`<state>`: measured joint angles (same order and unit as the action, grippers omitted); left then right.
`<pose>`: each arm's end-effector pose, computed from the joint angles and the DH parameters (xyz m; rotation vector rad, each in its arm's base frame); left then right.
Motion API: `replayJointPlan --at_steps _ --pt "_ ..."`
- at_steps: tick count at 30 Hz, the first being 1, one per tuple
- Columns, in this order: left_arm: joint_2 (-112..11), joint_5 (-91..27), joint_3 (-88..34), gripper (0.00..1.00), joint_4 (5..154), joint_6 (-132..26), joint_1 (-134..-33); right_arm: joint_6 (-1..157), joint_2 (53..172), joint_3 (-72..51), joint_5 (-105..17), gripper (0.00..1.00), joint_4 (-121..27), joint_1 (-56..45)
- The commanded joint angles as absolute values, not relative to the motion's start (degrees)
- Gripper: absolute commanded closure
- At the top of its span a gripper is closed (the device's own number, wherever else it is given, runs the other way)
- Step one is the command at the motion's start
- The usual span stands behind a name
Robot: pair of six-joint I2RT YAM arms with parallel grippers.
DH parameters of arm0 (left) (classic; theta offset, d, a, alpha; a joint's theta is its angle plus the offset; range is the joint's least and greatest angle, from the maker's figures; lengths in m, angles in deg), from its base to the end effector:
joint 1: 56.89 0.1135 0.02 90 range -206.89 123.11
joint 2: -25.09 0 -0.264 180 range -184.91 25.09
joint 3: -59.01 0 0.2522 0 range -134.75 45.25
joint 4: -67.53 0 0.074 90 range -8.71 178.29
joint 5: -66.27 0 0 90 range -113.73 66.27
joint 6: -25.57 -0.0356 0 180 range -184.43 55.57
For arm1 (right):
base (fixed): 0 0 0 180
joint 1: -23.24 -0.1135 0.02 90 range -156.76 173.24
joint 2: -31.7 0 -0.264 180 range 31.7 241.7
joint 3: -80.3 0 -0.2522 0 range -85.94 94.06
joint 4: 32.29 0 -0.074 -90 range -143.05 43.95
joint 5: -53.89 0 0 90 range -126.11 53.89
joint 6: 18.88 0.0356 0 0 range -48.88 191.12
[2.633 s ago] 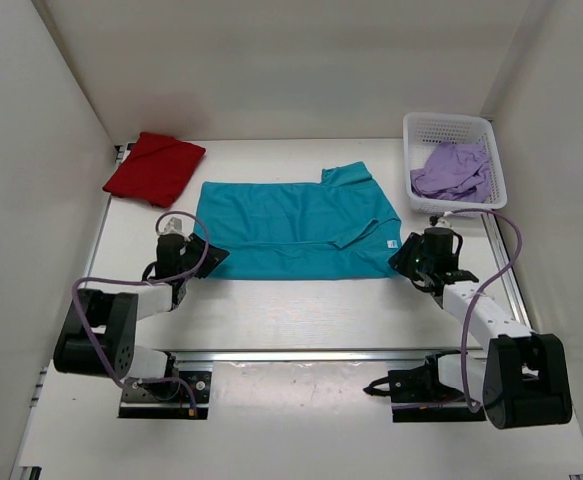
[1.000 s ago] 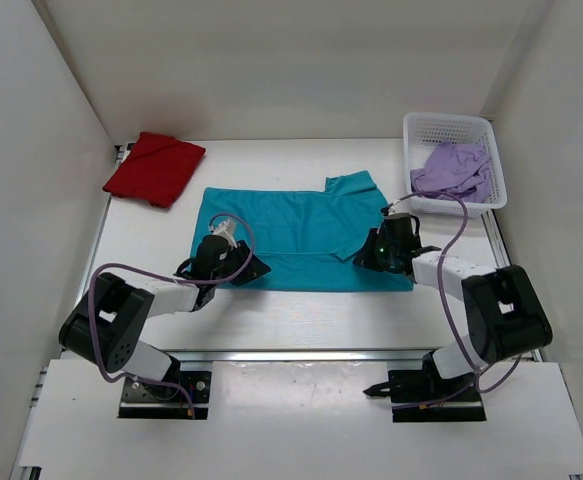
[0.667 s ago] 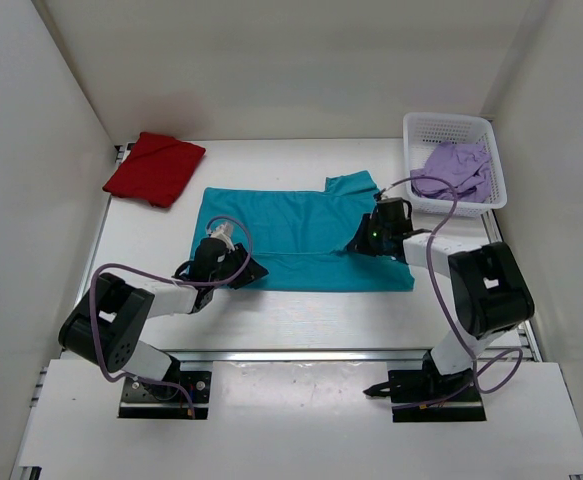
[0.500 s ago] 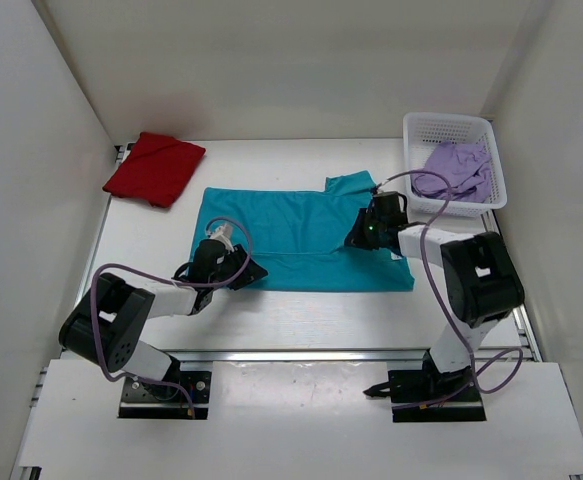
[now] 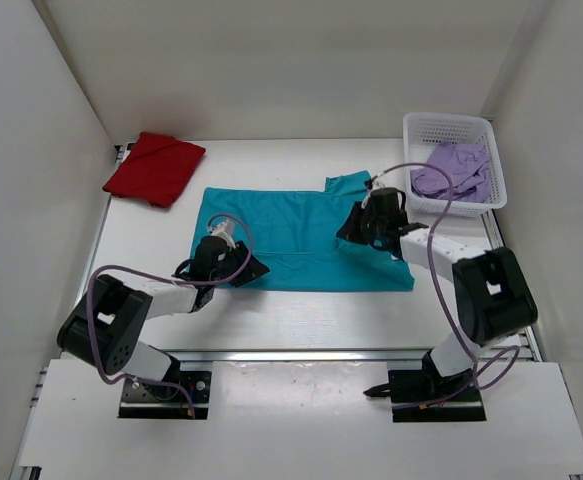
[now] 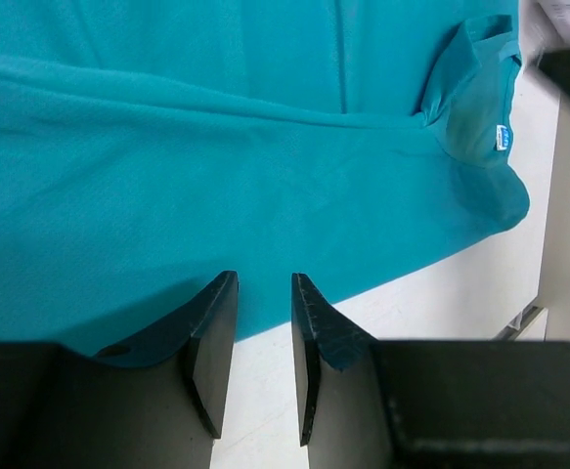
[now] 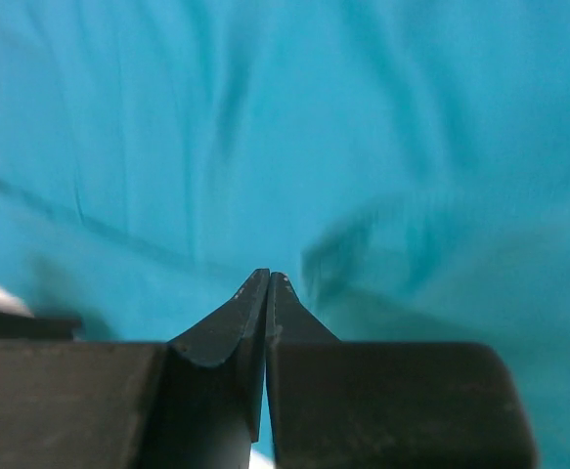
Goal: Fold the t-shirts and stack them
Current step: Fold the flattened tshirt in 1/3 of the way
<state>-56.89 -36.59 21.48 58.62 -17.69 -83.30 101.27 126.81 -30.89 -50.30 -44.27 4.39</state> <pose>0.2219 -0.1190 0.1351 -0.2792 2.3259 -0.9288 0.3329 0.1229 0.1975 0.0889 2.3180 0.7277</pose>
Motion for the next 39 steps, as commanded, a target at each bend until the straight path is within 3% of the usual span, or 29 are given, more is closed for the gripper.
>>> replayJointPlan --at_steps 1,10,20,25,31,39 --pt "-58.9 -36.4 17.7 0.62 58.9 -19.1 -84.0 101.5 120.7 -40.3 -48.5 1.00 -41.3 2.9" --pt "-61.2 -44.0 25.6 0.63 51.9 -12.6 -75.5 97.9 125.0 -42.7 -50.7 1.00 -44.9 1.0" --pt "-38.9 -38.4 37.8 0.59 63.8 -15.2 -76.5 98.7 116.6 -50.3 -50.2 0.99 -50.4 -3.0" --pt "-33.7 -37.8 32.2 0.58 69.9 -18.6 -73.5 97.1 115.2 -42.9 -51.0 0.88 -53.0 -3.9" --pt "-35.3 -39.2 28.6 0.58 68.4 -17.9 -71.5 96.5 122.9 -35.4 -51.4 0.98 -51.3 -2.3" --pt "-41.8 -41.0 24.2 0.58 63.6 -16.1 -68.8 95.3 134.4 -27.3 -51.9 1.00 -50.2 -2.7"
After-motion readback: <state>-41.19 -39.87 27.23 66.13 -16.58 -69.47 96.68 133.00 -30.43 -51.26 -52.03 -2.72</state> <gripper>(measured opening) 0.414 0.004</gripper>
